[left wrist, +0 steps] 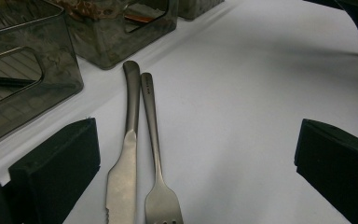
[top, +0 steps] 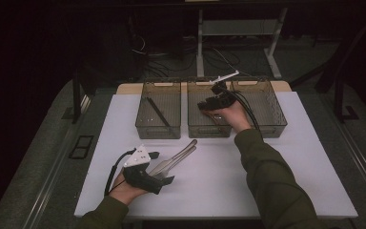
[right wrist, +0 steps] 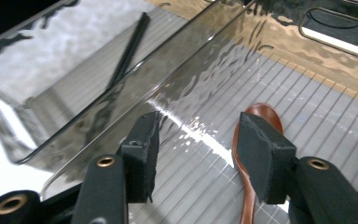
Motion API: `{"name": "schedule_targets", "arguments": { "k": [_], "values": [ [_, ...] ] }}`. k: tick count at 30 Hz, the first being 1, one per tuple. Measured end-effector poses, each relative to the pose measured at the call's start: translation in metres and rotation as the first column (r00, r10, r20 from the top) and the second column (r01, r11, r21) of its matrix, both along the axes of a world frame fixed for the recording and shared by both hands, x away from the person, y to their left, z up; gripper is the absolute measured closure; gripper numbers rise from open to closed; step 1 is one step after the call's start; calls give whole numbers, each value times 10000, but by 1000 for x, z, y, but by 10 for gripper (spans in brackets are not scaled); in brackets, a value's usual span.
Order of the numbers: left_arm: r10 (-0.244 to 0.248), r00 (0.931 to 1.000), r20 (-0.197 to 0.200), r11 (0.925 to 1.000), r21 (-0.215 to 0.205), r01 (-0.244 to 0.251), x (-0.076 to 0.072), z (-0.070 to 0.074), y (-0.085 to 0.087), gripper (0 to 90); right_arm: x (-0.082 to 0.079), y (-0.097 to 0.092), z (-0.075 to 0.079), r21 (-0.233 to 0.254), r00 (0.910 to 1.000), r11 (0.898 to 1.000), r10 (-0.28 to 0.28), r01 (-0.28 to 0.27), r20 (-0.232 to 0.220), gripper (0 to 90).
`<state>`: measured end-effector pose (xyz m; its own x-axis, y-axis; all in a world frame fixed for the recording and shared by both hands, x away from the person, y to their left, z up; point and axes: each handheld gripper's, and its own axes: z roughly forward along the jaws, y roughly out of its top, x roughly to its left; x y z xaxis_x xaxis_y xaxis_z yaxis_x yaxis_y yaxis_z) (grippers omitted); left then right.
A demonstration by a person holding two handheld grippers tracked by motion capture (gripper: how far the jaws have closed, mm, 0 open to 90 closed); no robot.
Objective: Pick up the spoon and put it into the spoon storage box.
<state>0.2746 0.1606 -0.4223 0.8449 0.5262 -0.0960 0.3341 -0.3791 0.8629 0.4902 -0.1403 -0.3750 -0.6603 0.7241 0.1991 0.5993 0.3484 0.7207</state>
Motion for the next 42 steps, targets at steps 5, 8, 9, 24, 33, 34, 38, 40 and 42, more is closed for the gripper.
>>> {"name": "schedule_targets", "arguments": {
  "k": [5,8,9,24,33,34,38,40,42],
  "values": [
    [-17,10000,1,10000,55,17,1,0,0,0,-12,-11,7,377,9996,9991,200,-207,186,455],
    [11,10000,-12,10000,9,-11,1,-1,-1,0,-19,-18,11,493,9989,9980,388,-401,282,448],
    [46,10000,-13,10000,-55,-47,1,-1,-1,0,-22,-20,12,512,9983,9975,470,-487,352,447],
    [218,9997,-50,9998,21,-218,0,-1,1,0,-72,-44,16,940,9877,9858,1312,-1391,856,383],
    [274,9995,-131,9996,-105,-275,2,-2,4,0,-100,-63,19,1137,9818,9801,1492,-1626,1177,372],
    [279,9995,-131,9995,-128,-281,2,-2,4,0,-103,-65,19,1173,9808,9789,1532,-1673,1203,372],
    [250,9996,-131,9996,-123,-252,4,-2,3,0,-117,-75,15,1156,9785,9787,1532,-1696,1380,372],
    [242,9996,-138,9996,-134,-244,4,-1,3,0,-123,-80,13,1105,9782,9789,1567,-1721,1361,371],
    [285,9995,-164,9995,-154,-287,4,-2,3,0,-128,-85,10,1159,9794,9788,1532,-1687,1318,372]
  ]
}}
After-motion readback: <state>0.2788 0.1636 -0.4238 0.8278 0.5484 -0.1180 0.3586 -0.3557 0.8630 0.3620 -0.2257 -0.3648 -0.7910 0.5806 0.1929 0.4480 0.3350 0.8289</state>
